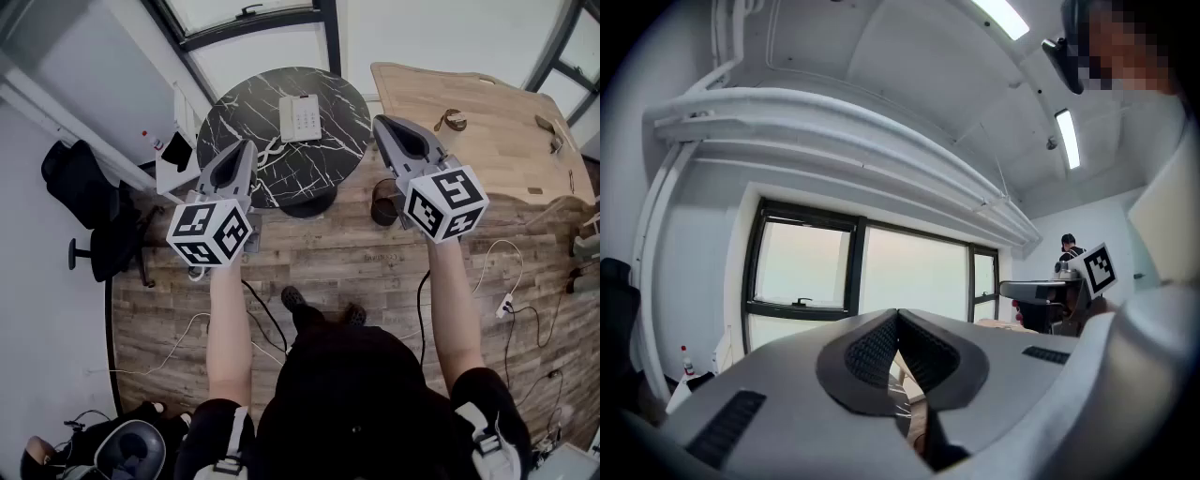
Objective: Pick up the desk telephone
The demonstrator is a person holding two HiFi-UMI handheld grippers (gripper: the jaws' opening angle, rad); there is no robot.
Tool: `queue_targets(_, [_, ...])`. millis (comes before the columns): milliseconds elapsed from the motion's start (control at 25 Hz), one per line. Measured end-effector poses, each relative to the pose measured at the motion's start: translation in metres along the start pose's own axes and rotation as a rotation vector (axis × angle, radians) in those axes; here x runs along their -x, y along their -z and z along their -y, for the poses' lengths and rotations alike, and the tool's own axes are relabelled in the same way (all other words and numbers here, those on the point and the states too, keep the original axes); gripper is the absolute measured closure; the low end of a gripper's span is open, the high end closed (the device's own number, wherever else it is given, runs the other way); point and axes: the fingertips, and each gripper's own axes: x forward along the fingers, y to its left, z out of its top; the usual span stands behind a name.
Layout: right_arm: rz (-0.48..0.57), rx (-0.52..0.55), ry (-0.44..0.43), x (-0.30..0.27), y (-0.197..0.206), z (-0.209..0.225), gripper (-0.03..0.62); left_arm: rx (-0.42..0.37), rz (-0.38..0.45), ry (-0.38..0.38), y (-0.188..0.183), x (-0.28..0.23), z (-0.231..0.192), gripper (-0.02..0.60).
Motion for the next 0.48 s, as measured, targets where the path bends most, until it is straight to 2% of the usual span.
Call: queue_targets(480, [0.015,0.044,0.018,0.024,-0.002,0.000,0.563,-0.006,-0.007,0.003,0.005,0.009,0.013,0.566])
